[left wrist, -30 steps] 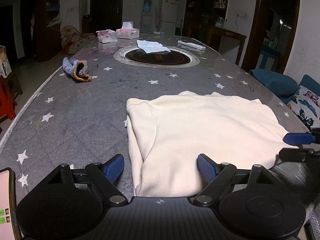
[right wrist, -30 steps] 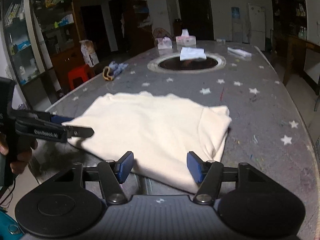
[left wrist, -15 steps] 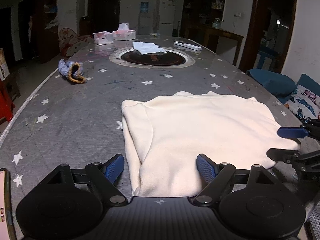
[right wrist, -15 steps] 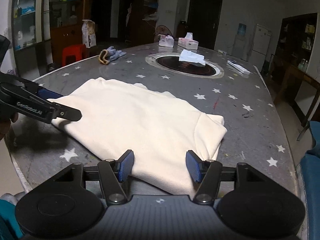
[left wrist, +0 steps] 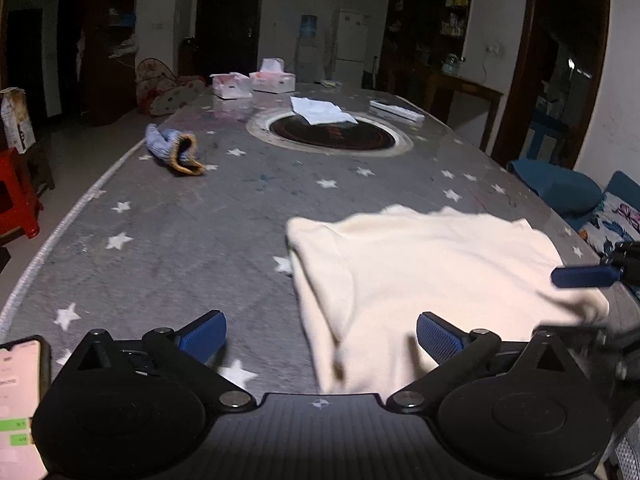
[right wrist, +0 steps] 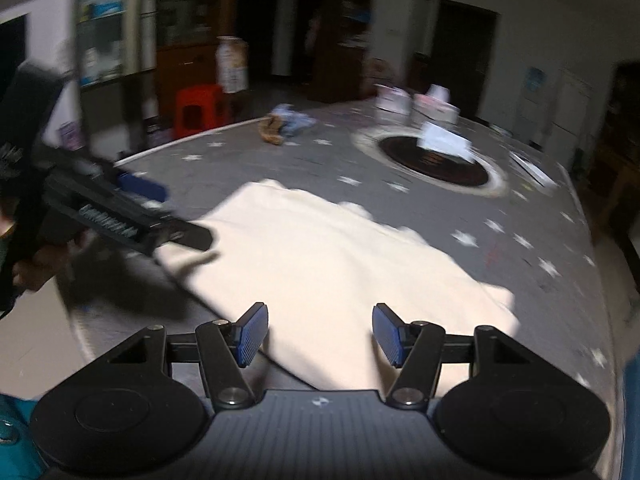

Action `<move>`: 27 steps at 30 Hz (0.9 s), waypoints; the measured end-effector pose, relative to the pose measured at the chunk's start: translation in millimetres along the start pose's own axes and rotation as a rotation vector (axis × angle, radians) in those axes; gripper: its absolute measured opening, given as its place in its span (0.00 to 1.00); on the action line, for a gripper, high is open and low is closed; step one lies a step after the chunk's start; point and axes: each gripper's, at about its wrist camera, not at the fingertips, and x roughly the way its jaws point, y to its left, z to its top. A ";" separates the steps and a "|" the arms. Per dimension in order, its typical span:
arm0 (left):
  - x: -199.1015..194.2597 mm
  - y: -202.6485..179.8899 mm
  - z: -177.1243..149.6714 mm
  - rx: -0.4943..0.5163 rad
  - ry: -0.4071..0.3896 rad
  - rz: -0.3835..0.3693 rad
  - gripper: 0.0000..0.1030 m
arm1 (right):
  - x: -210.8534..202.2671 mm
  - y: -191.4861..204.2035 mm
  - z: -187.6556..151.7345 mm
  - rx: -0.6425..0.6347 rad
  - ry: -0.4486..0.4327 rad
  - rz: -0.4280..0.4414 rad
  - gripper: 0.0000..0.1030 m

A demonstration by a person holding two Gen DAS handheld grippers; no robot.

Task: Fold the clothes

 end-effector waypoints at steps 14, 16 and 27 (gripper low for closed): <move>3.1 29.6 19.1 -0.213 0.062 -0.045 1.00 | 43.4 80.6 24.5 -0.270 0.000 0.194 0.39; 4.9 31.4 20.1 -0.244 0.070 -0.064 1.00 | 48.6 84.3 23.5 -0.280 0.011 0.191 0.26; 21.7 32.4 25.2 -0.430 0.127 -0.182 1.00 | 35.4 51.2 31.5 -0.078 -0.031 0.230 0.04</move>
